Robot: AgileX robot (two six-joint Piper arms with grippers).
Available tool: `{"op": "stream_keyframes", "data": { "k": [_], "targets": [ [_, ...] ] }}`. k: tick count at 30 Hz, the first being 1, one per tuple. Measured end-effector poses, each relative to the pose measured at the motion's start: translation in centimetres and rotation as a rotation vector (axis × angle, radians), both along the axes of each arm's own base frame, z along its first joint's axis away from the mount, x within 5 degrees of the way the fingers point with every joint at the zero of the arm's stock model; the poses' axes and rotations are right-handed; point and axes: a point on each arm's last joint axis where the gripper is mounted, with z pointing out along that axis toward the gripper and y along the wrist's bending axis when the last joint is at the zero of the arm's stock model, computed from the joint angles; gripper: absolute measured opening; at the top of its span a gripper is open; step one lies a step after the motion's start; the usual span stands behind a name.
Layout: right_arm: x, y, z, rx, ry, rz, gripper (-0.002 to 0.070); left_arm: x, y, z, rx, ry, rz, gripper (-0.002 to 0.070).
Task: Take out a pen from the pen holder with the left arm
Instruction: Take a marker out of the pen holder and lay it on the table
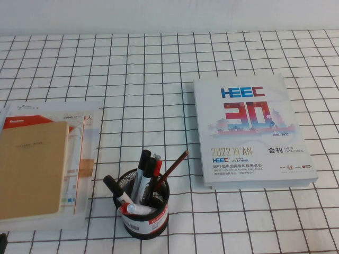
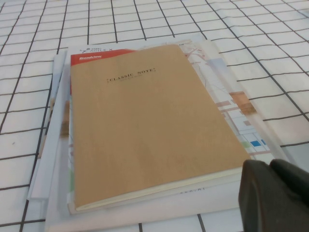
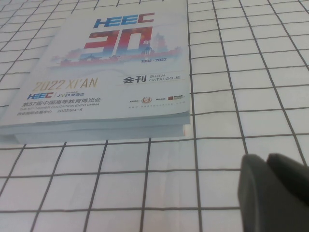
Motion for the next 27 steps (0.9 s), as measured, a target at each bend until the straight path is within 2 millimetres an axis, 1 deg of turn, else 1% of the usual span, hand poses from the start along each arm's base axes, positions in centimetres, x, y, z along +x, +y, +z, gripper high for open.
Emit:
{"op": "stream_keyframes", "data": {
  "k": [10, 14, 16, 19, 24, 27],
  "targets": [
    [0.0, 0.0, 0.0, 0.0, 0.0, 0.0, -0.0014, 0.0, 0.0, 0.1, -0.001, -0.011, 0.001, -0.0002],
    [0.0, 0.0, 0.0, 0.0, 0.0, 0.0, -0.0014, 0.1, -0.1, 0.5, -0.052, -0.046, 0.005, -0.0002],
    [0.0, 0.0, 0.0, 0.0, 0.0, 0.0, -0.0014, 0.1, -0.3, 0.7, -0.141, -0.054, 0.008, -0.0002],
    [0.0, 0.0, 0.0, 0.0, 0.0, 0.0, -0.0014, 0.2, -0.4, 1.0, -0.228, -0.076, 0.013, -0.0002],
    [0.0, 0.0, 0.0, 0.0, 0.0, 0.0, -0.0014, 0.3, -0.7, 1.7, -0.491, -0.097, 0.035, -0.0002],
    [0.0, 0.0, 0.0, 0.0, 0.0, 0.0, -0.0014, 0.2, -0.8, 1.9, -0.613, -0.086, 0.04, -0.0002]
  ]
}}
